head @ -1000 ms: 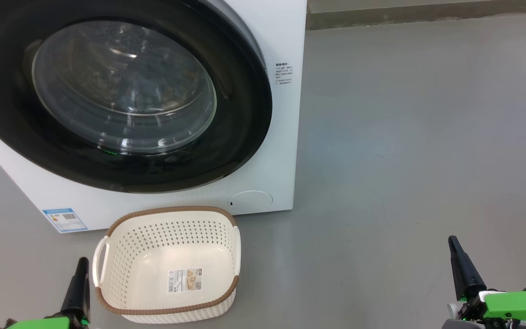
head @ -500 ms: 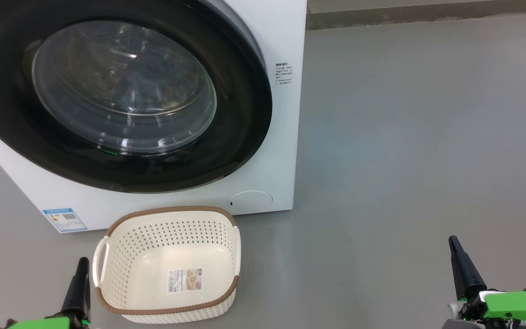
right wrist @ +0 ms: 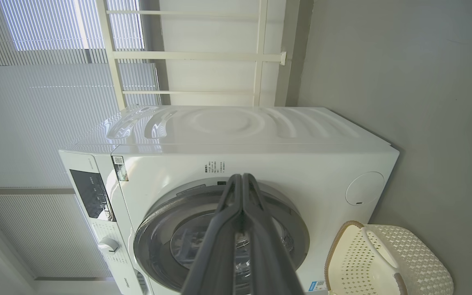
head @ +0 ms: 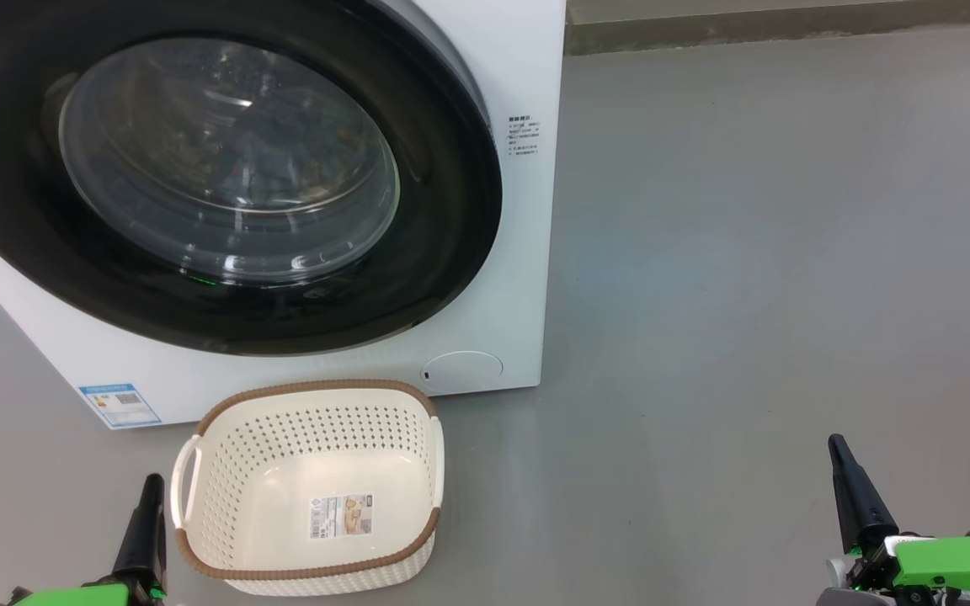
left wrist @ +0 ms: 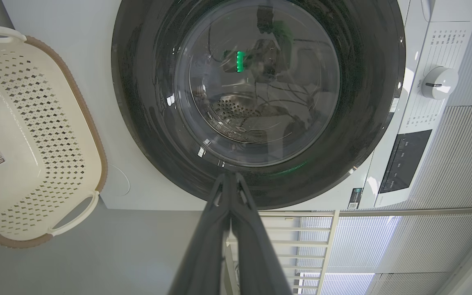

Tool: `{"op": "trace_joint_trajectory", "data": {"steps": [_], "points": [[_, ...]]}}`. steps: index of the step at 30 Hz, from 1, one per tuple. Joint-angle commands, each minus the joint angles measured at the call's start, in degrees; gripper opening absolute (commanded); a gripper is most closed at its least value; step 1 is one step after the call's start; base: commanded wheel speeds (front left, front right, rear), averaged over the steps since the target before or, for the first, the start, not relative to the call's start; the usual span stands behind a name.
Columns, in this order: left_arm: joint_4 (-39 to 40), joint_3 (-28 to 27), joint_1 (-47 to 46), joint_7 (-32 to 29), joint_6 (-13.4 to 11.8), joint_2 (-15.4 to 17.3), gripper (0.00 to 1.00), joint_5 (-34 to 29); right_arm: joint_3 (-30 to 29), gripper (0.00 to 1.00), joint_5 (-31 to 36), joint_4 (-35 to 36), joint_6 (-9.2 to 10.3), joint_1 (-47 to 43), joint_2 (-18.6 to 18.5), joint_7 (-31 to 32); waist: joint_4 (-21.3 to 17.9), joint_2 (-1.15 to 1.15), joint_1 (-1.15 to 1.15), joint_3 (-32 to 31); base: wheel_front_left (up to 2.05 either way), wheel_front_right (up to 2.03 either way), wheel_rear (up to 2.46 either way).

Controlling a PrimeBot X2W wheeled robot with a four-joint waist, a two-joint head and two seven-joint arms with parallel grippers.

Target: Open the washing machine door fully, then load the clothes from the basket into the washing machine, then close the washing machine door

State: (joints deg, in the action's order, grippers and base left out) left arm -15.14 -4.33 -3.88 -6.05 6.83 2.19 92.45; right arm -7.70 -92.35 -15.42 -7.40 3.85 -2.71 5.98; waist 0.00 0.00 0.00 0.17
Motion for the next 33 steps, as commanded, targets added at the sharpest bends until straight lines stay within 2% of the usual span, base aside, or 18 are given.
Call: {"op": "trace_joint_trajectory", "data": {"steps": [1,33], "points": [[1.10,-1.98,-2.30,-0.27,0.66,0.87,0.00,-0.11,1.29,0.00,0.08,1.40,-0.09,2.33,-0.30,0.41,0.00,0.00,0.00,0.00,0.00,0.00,0.00],[1.10,-2.08,-2.30,-0.36,0.66,0.80,0.00,-0.20,1.22,0.00,0.15,1.39,-0.09,2.34,-0.25,0.47,0.00,0.00,0.00,0.00,0.00,0.00,0.00]]}}
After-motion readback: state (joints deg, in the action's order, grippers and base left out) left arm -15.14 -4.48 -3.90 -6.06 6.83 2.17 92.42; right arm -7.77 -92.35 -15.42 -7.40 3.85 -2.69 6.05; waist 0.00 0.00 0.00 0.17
